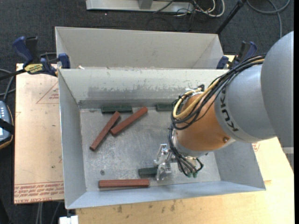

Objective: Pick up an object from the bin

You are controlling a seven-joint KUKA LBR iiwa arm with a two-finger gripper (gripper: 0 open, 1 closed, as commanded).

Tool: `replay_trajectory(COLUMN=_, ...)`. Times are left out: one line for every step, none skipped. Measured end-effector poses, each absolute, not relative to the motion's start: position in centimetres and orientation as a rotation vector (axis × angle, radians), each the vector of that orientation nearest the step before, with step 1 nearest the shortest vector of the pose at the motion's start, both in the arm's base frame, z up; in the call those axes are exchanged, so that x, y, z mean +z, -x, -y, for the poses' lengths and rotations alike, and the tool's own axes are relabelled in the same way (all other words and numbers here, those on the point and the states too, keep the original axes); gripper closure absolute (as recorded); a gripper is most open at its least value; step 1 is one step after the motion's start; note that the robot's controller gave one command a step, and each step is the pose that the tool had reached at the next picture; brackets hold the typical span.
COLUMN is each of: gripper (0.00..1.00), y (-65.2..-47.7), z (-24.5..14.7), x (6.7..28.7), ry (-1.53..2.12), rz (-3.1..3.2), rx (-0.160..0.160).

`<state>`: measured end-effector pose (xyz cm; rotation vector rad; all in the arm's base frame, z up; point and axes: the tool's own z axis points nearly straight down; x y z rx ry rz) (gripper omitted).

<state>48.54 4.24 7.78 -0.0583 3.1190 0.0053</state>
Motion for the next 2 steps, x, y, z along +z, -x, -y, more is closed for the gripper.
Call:
replay_trajectory(gripper=1.00, y=-48.5, z=-4.2, x=7.8, ry=0.058, rz=-3.119, rx=0.005)
replay_trajectory(gripper=1.00, y=-50.6, z=-5.5, x=24.2, ry=0.033, rz=-3.135, rx=0.002)
